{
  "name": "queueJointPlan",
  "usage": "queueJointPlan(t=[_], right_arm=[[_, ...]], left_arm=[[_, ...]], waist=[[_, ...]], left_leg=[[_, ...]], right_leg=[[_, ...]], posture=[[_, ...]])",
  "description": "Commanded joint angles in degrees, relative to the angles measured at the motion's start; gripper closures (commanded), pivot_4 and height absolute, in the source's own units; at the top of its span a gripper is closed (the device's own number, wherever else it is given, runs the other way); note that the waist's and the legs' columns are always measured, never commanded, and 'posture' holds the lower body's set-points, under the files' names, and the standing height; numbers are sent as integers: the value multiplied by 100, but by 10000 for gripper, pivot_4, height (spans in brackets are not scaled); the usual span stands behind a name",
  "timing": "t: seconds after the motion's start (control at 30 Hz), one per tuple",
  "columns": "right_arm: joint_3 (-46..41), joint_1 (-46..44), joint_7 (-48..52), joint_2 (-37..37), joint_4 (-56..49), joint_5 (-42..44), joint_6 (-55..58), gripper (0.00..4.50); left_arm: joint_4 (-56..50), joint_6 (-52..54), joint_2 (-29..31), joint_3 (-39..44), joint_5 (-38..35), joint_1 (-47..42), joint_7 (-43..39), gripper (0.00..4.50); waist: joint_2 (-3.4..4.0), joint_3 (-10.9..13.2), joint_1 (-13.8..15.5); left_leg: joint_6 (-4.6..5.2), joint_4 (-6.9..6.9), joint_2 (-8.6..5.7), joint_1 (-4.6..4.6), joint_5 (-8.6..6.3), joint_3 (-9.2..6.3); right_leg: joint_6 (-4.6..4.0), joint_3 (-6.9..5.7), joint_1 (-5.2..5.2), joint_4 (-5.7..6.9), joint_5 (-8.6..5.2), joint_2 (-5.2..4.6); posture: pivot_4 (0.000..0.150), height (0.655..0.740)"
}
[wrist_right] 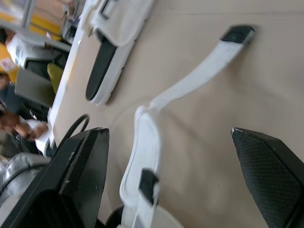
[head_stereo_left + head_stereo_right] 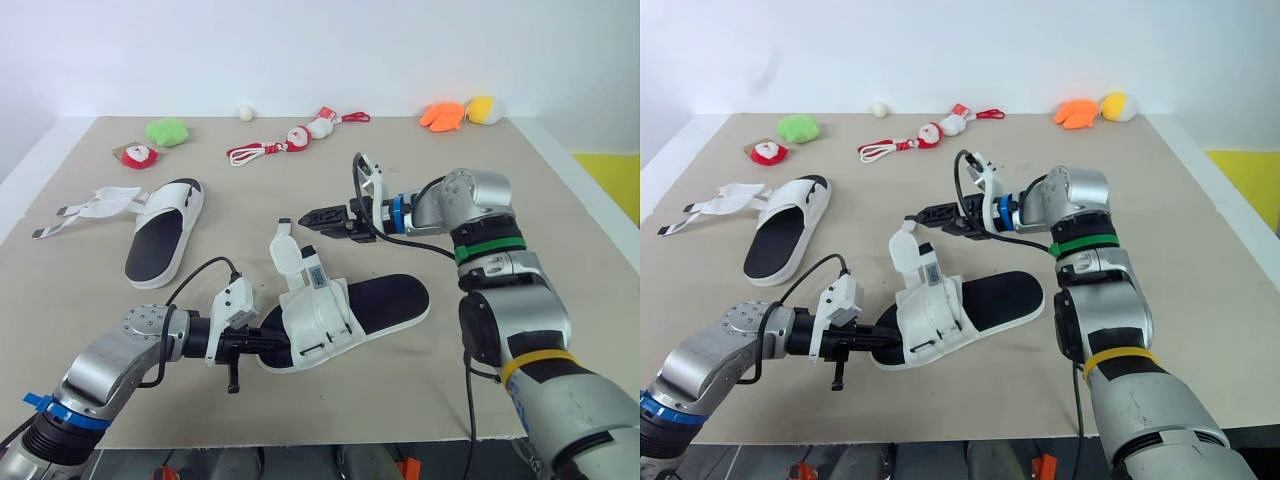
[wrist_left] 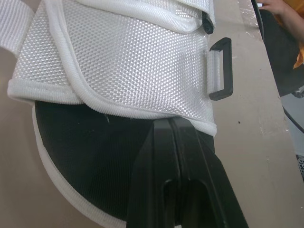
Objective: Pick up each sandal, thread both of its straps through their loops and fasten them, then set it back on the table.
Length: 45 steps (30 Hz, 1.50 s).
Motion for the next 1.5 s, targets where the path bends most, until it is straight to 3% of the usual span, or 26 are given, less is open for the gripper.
queueJointPlan(t=[0.03, 0.47, 0.6, 0.8, 0.93, 1.1, 1.27, 1.5], right_arm=[[-425, -340, -190, 253, 700, -26, -389, 1018], [-1328, -511, -1018, 984, 1508, -45, -1559, 1018], [-1400, -514, -1008, 1040, 1538, -91, -1641, 13012], [-942, -400, -123, 1030, 1172, -437, -2026, 44005], [-205, -91, 963, 985, 364, -841, -2843, 44566], [617, 1175, 2278, 809, -2354, -856, -4189, 44566], [1189, 2085, 2883, 540, -4158, -941, -5161, 44566], [1562, 2374, 3157, 458, -4460, -1230, -6895, 44566]], left_arm=[[147, -36, 30, -28, 194, 2, 73, 45000], [160, -140, 71, -100, 289, 6, 74, 45000], [164, -158, 76, -123, 301, -1, 64, 45000], [197, -174, 64, -142, 317, -9, 58, 45000], [255, -212, 67, -155, 335, -28, 45, 45000], [323, -272, 69, -149, 371, -39, 6, 45000], [344, -272, 52, -157, 378, -83, -6, 45000], [309, -245, 34, -171, 365, -92, 6, 45000]], waist=[[0, 0, -4], [1, 1, -18], [1, 1, -18], [2, 1, -18], [2, 1, -18], [6, 4, -20], [10, 5, -19], [9, 5, -16]], left_leg=[[0, -1, 1, 0, 0, 0], [0, 1, 2, 0, 0, -4], [0, 2, 1, 1, 0, -5], [0, 2, 1, 2, 0, -6], [0, 3, 1, 2, 0, -6], [-1, 3, 6, -1, 0, -12], [-2, 0, 9, 2, -1, -18], [-8, 2, 10, 9, 3, -16]], right_leg=[[0, 0, 0, 0, 0, 1], [5, 0, 2, 1, 3, 5], [4, 0, 5, 1, 3, 4], [4, 0, 5, 1, 3, 5], [7, 0, 5, 1, 5, 5], [19, 0, 3, 3, 3, 12], [23, -5, 3, 6, -1, 13], [8, -5, 6, 6, -1, 13]], posture=[[1500, 7400], [1500, 7400], [1500, 7400], [1500, 7400], [1500, 7400], [1500, 7400], [1500, 7400], [1500, 7400]])
